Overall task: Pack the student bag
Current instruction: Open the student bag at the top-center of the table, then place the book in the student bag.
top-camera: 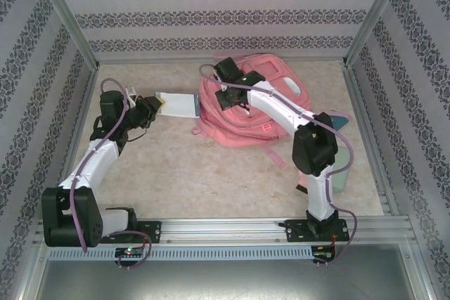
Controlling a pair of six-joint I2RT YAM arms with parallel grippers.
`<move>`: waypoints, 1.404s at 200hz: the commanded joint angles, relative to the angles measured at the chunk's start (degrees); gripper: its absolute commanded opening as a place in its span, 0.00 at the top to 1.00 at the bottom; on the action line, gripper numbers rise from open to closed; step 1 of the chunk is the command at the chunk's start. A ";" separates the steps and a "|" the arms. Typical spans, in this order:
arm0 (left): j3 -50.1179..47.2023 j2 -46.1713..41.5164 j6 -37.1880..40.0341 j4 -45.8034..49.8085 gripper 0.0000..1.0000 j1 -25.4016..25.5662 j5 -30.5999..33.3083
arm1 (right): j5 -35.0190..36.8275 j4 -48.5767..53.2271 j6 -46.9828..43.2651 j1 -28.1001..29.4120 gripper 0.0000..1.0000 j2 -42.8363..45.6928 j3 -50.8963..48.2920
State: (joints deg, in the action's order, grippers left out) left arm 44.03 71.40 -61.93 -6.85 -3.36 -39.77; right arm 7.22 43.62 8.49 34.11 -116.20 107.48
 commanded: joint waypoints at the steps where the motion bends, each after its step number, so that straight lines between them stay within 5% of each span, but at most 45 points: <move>1: -1.35 1.59 -1.69 -7.92 1.00 1.03 1.16 | -6.07 -0.08 3.20 -1.99 1.00 5.02 6.16; 65: 3.16 12.69 -6.08 -22.34 1.00 11.89 7.92 | -21.50 1.42 10.66 -6.82 1.00 6.91 14.12; 141: 18.35 31.33 -8.43 -28.82 1.00 22.78 14.53 | -36.66 -5.17 22.28 -13.21 1.00 8.55 15.13; 245: 42.82 51.61 -4.47 -7.36 1.00 38.17 27.62 | -42.64 -10.90 29.84 -16.09 1.00 7.04 16.91; 281: 44.94 52.26 -2.48 -0.35 0.53 39.13 29.27 | -42.91 -11.40 29.42 -17.04 1.00 7.72 14.91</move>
State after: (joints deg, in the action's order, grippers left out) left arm 87.48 123.35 -67.09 -14.57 34.48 -13.19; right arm -30.72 41.74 37.21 16.95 -112.64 119.96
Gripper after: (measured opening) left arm 0.353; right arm 0.064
